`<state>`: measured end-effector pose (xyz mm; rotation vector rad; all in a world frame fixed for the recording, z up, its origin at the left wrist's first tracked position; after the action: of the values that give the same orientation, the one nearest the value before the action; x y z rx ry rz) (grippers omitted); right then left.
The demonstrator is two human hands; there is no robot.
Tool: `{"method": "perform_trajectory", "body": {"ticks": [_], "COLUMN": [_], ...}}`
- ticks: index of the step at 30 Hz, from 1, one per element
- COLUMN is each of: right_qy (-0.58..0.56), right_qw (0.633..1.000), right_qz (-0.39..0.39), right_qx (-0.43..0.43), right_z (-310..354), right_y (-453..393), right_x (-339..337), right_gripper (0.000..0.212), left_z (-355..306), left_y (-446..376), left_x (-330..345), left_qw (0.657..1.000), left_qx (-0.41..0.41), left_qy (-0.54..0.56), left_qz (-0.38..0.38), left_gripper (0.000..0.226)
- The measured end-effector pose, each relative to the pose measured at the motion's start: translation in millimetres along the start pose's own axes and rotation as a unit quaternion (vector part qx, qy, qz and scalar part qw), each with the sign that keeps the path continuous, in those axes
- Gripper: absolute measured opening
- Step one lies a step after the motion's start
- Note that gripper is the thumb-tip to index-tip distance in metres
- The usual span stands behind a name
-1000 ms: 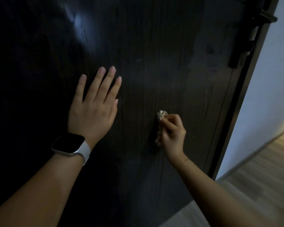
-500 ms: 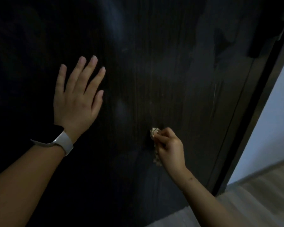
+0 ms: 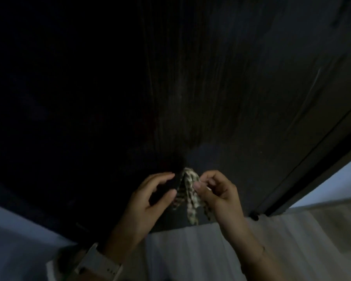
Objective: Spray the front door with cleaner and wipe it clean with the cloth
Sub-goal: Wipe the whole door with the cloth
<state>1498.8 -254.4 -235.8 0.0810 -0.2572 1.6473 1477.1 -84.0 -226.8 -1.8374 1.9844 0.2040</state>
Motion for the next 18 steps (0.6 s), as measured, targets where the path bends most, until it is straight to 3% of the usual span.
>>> {"method": "perform_trajectory", "body": {"ticks": [2, 4, 12, 18], "right_qy": [-0.033, -0.046, -0.021, 0.057], "right_qw": [0.999, 0.998, 0.996, 0.993], "right_qz": [0.02, 0.029, -0.05, 0.012], "right_qx": [0.021, 0.042, 0.073, 0.103], "right_z": [-3, -11, -42, -52], "right_y": [1, 4, 26, 79], "right_x": [5, 7, -18, 25], "right_gripper": [0.011, 0.014, 0.008, 0.003], "left_z": [26, 35, 65, 76], "left_y": [7, 11, 48, 118], "left_x": [23, 37, 13, -25], "left_qw": [0.99, 0.98, 0.954, 0.911], "left_qx": [-0.094, -0.134, -0.219, -0.255], "left_qy": [0.091, 0.14, 0.2, 0.316], "left_qz": [0.045, 0.049, -0.042, -0.071], "left_gripper": [0.043, 0.036, 0.01, 0.026]}}
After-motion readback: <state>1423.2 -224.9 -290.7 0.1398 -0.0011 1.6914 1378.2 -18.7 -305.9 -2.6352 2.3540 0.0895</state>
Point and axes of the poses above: each hand's wrist, its own y-axis away from the middle knuckle, its own x-axis out of the palm, z = x × y, the point moved 9 cm from there along -y, towards the middle knuckle, and after that the axes turned 2 degrees about x, right-handed, at the moved point
